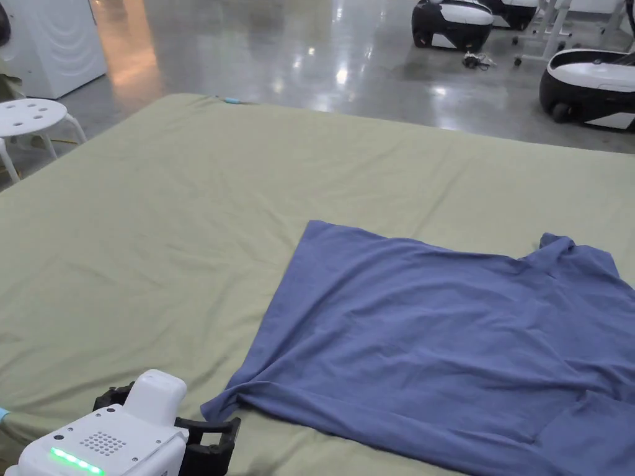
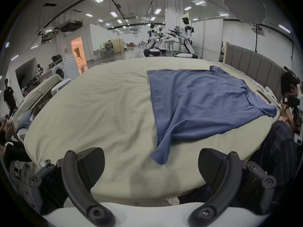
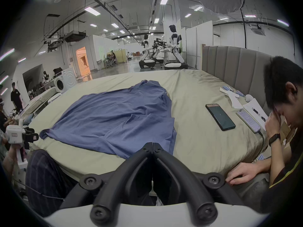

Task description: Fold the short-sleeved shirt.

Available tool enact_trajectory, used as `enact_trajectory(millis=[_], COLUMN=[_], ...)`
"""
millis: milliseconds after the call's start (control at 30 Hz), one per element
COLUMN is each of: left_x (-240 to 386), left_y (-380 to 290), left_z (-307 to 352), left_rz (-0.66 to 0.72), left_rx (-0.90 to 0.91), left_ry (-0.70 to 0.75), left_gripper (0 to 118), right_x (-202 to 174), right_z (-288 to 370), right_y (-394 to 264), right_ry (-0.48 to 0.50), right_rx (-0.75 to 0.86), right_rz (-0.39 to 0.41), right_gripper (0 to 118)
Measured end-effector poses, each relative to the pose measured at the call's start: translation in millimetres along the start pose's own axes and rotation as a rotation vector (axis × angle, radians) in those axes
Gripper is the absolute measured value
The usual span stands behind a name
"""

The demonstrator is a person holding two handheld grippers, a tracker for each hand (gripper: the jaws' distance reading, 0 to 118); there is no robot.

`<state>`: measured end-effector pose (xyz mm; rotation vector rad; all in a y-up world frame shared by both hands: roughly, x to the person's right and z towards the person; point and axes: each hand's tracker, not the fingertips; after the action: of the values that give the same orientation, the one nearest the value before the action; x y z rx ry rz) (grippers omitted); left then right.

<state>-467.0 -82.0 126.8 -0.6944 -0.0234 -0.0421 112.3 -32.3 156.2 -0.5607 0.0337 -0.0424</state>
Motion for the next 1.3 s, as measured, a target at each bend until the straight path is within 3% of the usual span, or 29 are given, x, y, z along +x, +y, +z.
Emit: enact_trajectory(millis=[100, 133, 200, 233, 267, 300, 333, 367, 400, 433, 500, 567, 633, 667, 733, 767, 867, 900, 967, 1033, 1167, 1233, 1300], left_x=[2.7, 5.4, 11.1, 15.4, 13.1, 11.3, 7.4, 7.5, 5.5, 4.1, -16.1, -24.4, -10.0, -9.8, 13.2, 21.7, 33.6, 36.8, 41.4, 7.3, 5.3, 4.7, -13.2], left_y=[4.9, 7.4, 20.3, 18.6, 21.2, 24.7, 20.5, 19.3, 18.9, 18.4, 4.7, -1.6, 6.7, 4.8, 16.8, 20.7, 47.7, 59.5, 84.3, 102.4, 166.0, 190.2, 192.4], left_z=[-19.8, -22.6, -22.1, -28.6, -29.7, -32.7, -30.5, -29.6, -30.2, -31.0, -50.5, -57.2, -46.1, -47.3, -34.4, -28.0, 5.5, 13.4, 22.5, 4.0, -34.9, -74.0, -153.4], left_rz=[-0.035, -0.044, -0.042, -0.101, -0.060, -0.033, -0.026, -0.024, -0.022, -0.021, -0.025, -0.017, 0.026, 0.023, 0.012, 0.088, 0.000, -0.109, -0.097, -0.109, -0.106, -0.109, -0.116], left_rx=[-0.037, -0.035, -0.050, -0.082, -0.042, -0.061, -0.053, -0.036, -0.040, -0.044, -0.042, -0.050, -0.057, -0.061, -0.057, -0.041, -0.006, -0.004, 0.018, 0.039, 0.004, -0.079, -0.186], left_ry=[-0.038, -0.040, -0.062, -0.025, -0.040, -0.064, -0.065, -0.057, -0.061, -0.064, -0.052, -0.047, -0.085, -0.077, -0.073, -0.147, -0.121, -0.027, -0.033, -0.023, -0.051, -0.046, -0.033], left_gripper=[106, 91, 4, 4, 4, 4, 4, 4, 4, 4, 4, 4, 4, 4, 4, 4, 4, 4, 4, 4, 4, 4, 4], right_x=[1.2, 3.3, 7.0, 9.2, 15.7, 19.8, 22.4, 23.7, 24.0, 24.3, 21.7, 17.4, 19.4, 22.6, 37.4, 30.9, 17.4, 18.0, 37.2, 43.8, 31.7, 44.0, 47.4], right_z=[-7.7, -11.7, -21.3, -26.4, -37.5, -44.8, -50.8, -56.0, -64.6, -70.9, -74.3, -80.5, -81.1, -77.7, -62.5, -58.2, -48.2, -45.0, -48.2, -59.6, -103.6, -153.6, -203.8], right_y=[0.3, -0.5, -1.7, -3.4, -10.6, -13.4, -15.6, -17.7, -20.6, -22.4, -26.3, -27.0, -24.9, -20.8, -0.1, 2.5, 20.8, 33.0, 49.8, 75.6, 136.6, 144.3, 148.7], right_ry=[-0.021, -0.028, -0.051, -0.059, -0.067, -0.055, -0.050, -0.059, -0.042, -0.032, -0.030, -0.029, -0.037, -0.022, 0.053, 0.025, 0.048, 0.056, 0.062, 0.068, 0.013, -0.003, -0.003], right_rx=[-0.024, -0.035, -0.072, -0.085, -0.109, -0.139, -0.170, -0.175, -0.210, -0.253, -0.217, -0.237, -0.244, -0.248, -0.255, -0.235, -0.193, -0.183, -0.175, -0.163, -0.192, -0.284, -0.357], right_rz=[0.017, 0.022, 0.040, 0.050, 0.059, 0.056, 0.050, 0.049, 0.055, 0.062, 0.081, 0.092, 0.063, 0.034, -0.027, -0.007, -0.012, -0.025, -0.037, -0.045, 0.036, 0.015, -0.012], right_gripper=[0, 0, 0, 0, 0, 10, 38, 82, 114, 118, 111, 89, 51, 1, 1, 1, 1, 1, 1, 1, 1, 1, 1])
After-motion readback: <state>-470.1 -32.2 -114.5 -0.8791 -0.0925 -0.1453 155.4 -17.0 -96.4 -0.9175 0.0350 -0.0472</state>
